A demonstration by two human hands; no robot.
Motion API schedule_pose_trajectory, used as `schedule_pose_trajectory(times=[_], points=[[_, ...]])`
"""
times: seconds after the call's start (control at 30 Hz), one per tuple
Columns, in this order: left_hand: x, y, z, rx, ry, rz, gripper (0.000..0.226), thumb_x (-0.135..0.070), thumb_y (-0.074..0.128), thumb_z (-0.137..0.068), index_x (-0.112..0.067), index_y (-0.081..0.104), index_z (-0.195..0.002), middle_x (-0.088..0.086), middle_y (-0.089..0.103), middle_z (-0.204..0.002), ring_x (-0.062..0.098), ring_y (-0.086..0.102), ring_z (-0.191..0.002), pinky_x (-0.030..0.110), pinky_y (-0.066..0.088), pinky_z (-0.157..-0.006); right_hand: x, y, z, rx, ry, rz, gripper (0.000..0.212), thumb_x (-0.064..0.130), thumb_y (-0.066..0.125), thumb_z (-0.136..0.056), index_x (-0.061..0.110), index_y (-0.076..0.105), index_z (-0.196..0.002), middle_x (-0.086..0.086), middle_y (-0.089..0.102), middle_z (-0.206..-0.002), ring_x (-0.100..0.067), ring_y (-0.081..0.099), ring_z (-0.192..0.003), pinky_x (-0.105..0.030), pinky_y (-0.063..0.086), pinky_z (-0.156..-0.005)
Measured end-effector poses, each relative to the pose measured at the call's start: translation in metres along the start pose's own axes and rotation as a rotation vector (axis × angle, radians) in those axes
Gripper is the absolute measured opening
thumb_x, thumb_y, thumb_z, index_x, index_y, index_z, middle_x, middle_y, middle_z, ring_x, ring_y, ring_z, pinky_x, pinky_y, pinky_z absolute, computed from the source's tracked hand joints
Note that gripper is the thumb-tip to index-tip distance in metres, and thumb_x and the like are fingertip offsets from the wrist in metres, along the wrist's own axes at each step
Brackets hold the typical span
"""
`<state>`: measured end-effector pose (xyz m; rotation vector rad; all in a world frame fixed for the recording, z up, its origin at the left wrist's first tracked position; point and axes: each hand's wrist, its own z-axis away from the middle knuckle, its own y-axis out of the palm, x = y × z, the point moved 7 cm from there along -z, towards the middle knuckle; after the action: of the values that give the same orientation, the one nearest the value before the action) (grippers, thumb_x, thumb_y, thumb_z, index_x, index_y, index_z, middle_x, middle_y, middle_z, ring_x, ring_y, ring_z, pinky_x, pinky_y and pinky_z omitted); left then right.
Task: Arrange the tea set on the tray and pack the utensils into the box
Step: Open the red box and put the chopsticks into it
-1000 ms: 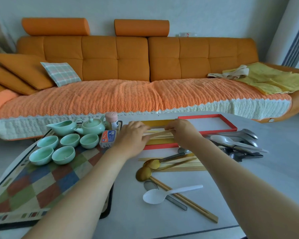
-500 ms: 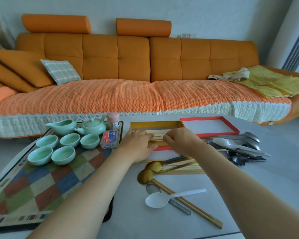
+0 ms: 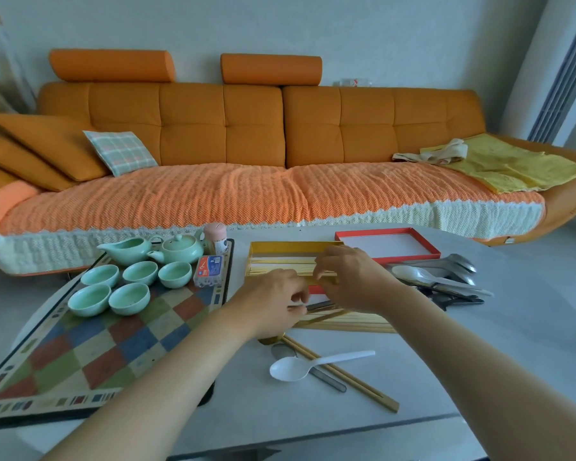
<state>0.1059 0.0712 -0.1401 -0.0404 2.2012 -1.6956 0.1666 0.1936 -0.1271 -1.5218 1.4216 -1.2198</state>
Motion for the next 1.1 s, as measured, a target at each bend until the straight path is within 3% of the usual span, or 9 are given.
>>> schedule_pose_trajectory(times=[0.1, 0.23, 0.3, 0.4, 0.5, 0.8, 0.97, 1.1], points=[[-0.011, 0.01, 0.011, 0.085, 0.024, -0.003, 0.017, -0.043, 0.06, -0.089, -0.034, 0.065, -0.103, -0.015, 0.053, -0.103, 0.006, 0.047, -0.097, 0.025, 0.042, -0.082, -0.007, 0.002, 0.013, 0.023, -0.005, 0.072, 0.022, 0.024, 0.066, -0.088, 0.029, 0.071, -0.109, 0.008, 0.059, -0.128, -0.013, 0.05, -0.122, -0.037, 0.039, -0.105], [-0.019, 0.016, 0.016, 0.187, 0.027, 0.034, 0.019, -0.045, 0.064, -0.084, -0.037, 0.068, -0.101, -0.02, 0.048, -0.1, 0.004, 0.045, -0.098, 0.025, 0.041, -0.084, 0.006, -0.009, 0.02, -0.029, -0.052, 0.033, 0.009, 0.029, 0.066, -0.083, 0.031, 0.072, -0.089, 0.015, 0.059, -0.094, -0.003, 0.051, -0.087, -0.026, 0.048, -0.077], [-0.021, 0.021, 0.017, 0.272, 0.022, 0.041, 0.02, -0.044, 0.066, -0.082, -0.039, 0.07, -0.101, -0.022, 0.046, -0.1, 0.003, 0.043, -0.1, 0.027, 0.042, -0.086, 0.017, -0.005, 0.025, 0.158, -0.011, -0.073, 0.007, 0.034, 0.066, -0.084, 0.031, 0.072, -0.086, 0.018, 0.062, -0.084, 0.001, 0.057, -0.078, -0.021, 0.049, -0.069], [-0.022, 0.024, 0.015, 0.296, 0.018, 0.042, 0.015, -0.042, 0.071, -0.08, -0.038, 0.073, -0.094, -0.02, 0.051, -0.1, 0.002, 0.042, -0.1, 0.028, 0.044, -0.086, 0.03, 0.012, 0.042, 0.51, 0.062, -0.187, 0.019, 0.049, 0.073, -0.079, 0.032, 0.073, -0.089, 0.02, 0.067, -0.083, 0.002, 0.061, -0.081, -0.024, 0.051, -0.077], [-0.022, 0.025, 0.01, 0.28, 0.015, 0.027, 0.01, -0.043, 0.073, -0.081, -0.036, 0.073, -0.089, -0.018, 0.053, -0.1, 0.004, 0.044, -0.1, 0.031, 0.046, -0.085, 0.027, 0.026, 0.051, 0.645, 0.08, -0.189, 0.027, 0.052, 0.076, -0.077, 0.031, 0.075, -0.094, 0.022, 0.068, -0.083, 0.004, 0.061, -0.082, -0.022, 0.045, -0.079], [-0.007, 0.027, 0.001, 0.17, -0.091, 0.048, 0.004, -0.035, 0.069, -0.087, -0.034, 0.065, -0.087, -0.014, 0.058, -0.093, 0.008, 0.055, -0.087, 0.024, 0.043, -0.069, 0.0, 0.009, 0.047, 0.463, 0.174, -0.182, 0.017, 0.041, 0.081, -0.076, 0.031, 0.075, -0.089, 0.019, 0.068, -0.081, 0.0, 0.062, -0.078, -0.02, 0.049, -0.073], [0.007, 0.018, -0.005, 0.024, -0.151, 0.066, 0.007, -0.032, 0.063, -0.093, -0.034, 0.065, -0.099, -0.014, 0.063, -0.098, 0.009, 0.058, -0.092, 0.031, 0.05, -0.079, -0.005, -0.004, 0.043, 0.359, 0.149, -0.145, 0.016, 0.041, 0.079, -0.079, 0.031, 0.076, -0.09, 0.022, 0.068, -0.083, 0.002, 0.062, -0.077, -0.02, 0.052, -0.072], [0.015, 0.011, -0.011, -0.039, -0.193, 0.154, 0.013, -0.03, 0.058, -0.097, -0.031, 0.069, -0.104, -0.015, 0.059, -0.096, 0.007, 0.056, -0.086, 0.033, 0.051, -0.076, -0.003, 0.0, 0.044, 0.376, 0.145, -0.091, 0.017, 0.042, 0.078, -0.08, 0.031, 0.077, -0.093, 0.021, 0.069, -0.087, 0.003, 0.061, -0.079, -0.019, 0.049, -0.072]])
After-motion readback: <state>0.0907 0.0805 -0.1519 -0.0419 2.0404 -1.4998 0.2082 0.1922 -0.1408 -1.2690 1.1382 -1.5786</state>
